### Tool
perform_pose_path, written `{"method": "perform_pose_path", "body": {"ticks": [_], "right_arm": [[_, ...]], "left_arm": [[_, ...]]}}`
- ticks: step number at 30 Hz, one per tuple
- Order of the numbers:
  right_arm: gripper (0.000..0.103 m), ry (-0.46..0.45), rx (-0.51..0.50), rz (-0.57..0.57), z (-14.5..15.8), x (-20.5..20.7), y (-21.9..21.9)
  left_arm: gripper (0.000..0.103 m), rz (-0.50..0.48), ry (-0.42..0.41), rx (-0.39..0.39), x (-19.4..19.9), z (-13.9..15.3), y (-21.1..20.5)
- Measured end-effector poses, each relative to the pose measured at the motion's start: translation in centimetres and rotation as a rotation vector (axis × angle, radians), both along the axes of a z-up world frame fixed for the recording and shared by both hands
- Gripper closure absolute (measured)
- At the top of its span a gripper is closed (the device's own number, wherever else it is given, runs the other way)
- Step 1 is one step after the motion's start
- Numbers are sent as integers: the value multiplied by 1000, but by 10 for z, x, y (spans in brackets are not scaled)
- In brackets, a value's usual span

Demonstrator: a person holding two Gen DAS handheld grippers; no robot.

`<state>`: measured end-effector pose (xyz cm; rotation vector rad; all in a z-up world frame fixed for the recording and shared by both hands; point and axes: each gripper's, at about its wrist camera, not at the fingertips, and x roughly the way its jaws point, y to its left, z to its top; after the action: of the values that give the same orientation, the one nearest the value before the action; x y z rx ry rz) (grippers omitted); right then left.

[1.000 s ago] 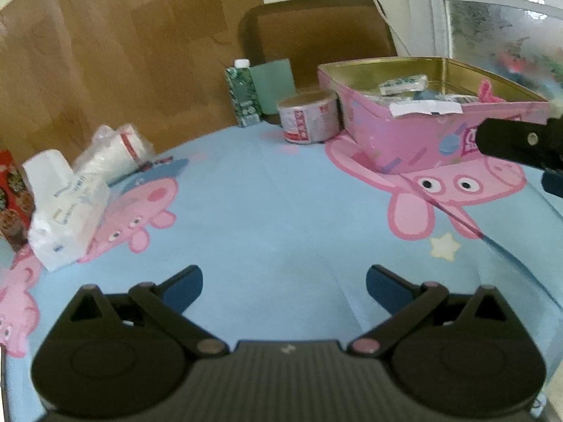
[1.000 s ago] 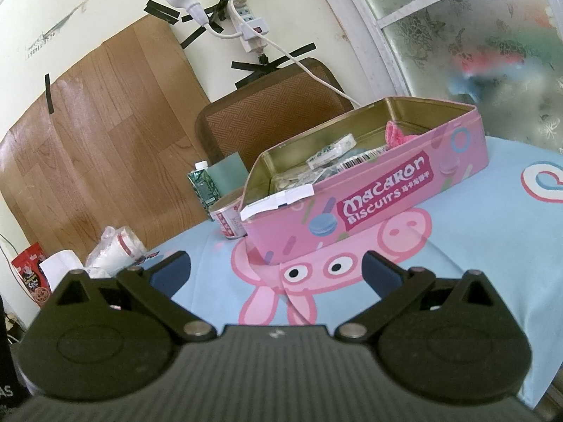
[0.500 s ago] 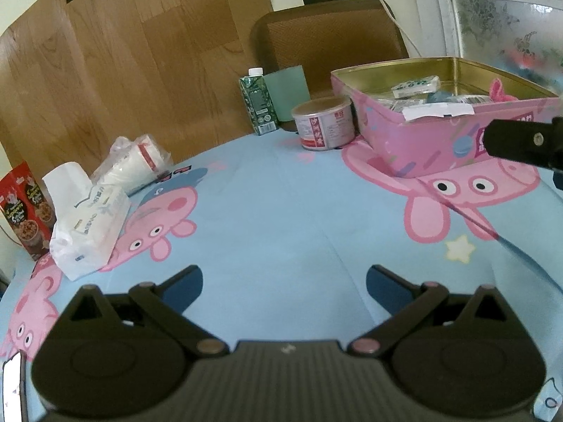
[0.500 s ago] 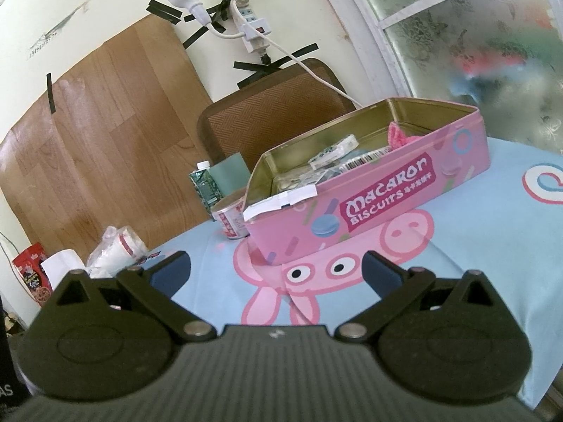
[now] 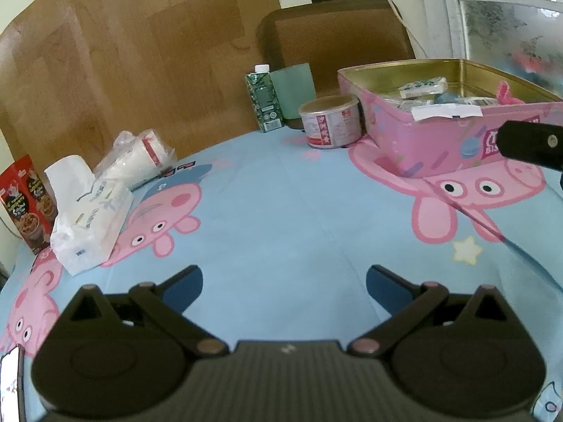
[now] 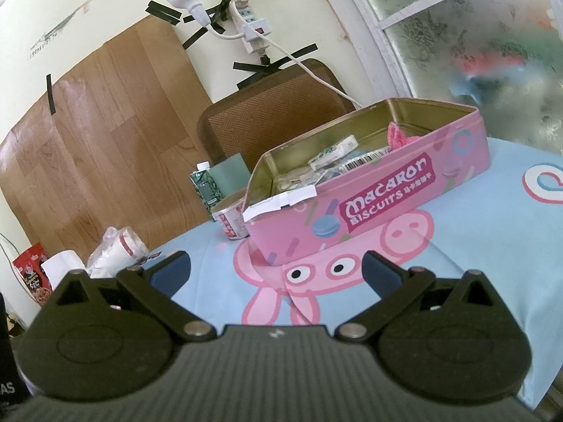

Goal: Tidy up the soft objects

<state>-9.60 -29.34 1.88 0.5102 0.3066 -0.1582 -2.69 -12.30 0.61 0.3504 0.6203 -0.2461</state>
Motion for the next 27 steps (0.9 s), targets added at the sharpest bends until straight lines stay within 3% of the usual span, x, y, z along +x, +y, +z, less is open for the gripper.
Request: {"method": "perform_pose_path", "body": {"ticks": [27], "right_arm": [[0, 0, 6, 3, -1, 0, 0]], "left_arm": [[0, -14, 36, 25, 0, -8, -1]]}}
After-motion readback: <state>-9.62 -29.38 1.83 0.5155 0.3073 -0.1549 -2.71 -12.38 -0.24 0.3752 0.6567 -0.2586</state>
